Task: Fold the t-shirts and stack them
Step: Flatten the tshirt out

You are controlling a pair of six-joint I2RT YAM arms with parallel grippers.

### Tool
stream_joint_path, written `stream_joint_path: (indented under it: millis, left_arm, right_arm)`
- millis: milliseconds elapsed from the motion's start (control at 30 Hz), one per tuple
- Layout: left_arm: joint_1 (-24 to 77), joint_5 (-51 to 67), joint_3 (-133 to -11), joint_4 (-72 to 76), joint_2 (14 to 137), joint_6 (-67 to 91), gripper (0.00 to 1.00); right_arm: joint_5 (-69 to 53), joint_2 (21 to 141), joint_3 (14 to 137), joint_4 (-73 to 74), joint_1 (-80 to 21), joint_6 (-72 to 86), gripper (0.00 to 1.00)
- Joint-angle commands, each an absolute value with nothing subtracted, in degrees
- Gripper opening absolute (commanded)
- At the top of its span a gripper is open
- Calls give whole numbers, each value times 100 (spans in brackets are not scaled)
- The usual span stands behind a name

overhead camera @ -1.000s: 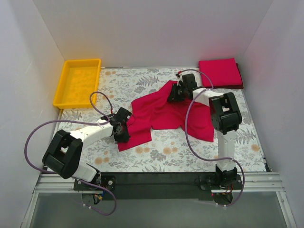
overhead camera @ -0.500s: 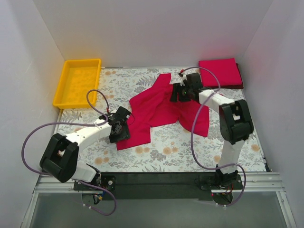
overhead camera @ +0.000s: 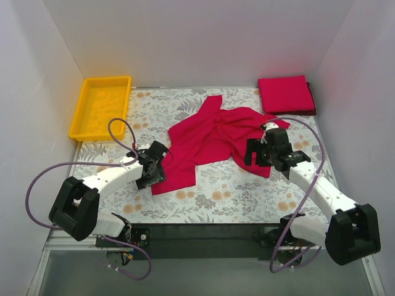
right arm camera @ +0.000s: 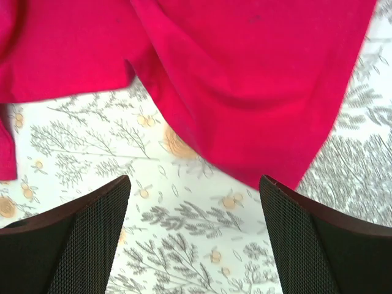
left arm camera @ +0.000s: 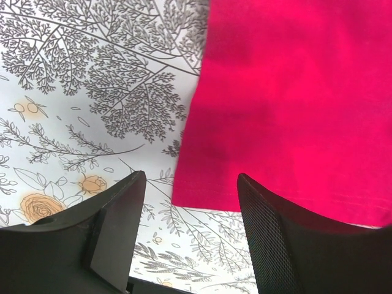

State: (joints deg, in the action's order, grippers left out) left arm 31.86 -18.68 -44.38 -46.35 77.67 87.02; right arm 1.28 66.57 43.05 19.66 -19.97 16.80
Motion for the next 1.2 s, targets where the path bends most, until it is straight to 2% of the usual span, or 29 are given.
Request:
stream_joint_path:
  millis: [0,100,267,633,667,767,800,900,1067,1167]
  left_arm:
    - [3190,-2171,-4360,-4667,7901,8851,61]
    - [3190,-2109,-4281,-4597,7980,8877,61]
    - [3191,-1952,-4140,-4421,8051,8912,50]
    - [3340,-1512,-3709,-4034,8332,9140,49]
    - [3366,-1503,-3683,-3991,8384,9141,46]
    - [3419,-1407,-3577,-3833,8464,9193,29]
    - [3410,-1345,-3534,-3789,8473,9211,18]
    - [3428,-1353,-3384,-3639,8446,9272,0]
    - [3428,-1625,-3436,-3823,7867,9316,0]
    - [3428,-1993,-3935,-4279,7262,9255,0]
  right_arm:
    - [466,6022,4044,2434,-2004,1767,92]
    - [448,5538,3806,2575,-2013,1767,93]
    - [536,5098,3577,2698,-2013,1740,93]
    - [800,4896,3463,2768,-2004,1705,93]
    - [817,4896,3489,2777,-2013,1705,93]
    - [888,4860,3516,2795,-2013,1696,92]
    - [914,4860,3516,2804,-2013,1714,92]
    - [940,4869,3498,2804,-2013,1740,92]
    - [1238,5009,3445,2812,-1987,1863,92]
    - [1196,5255,3358,2778,-1741,1995,90]
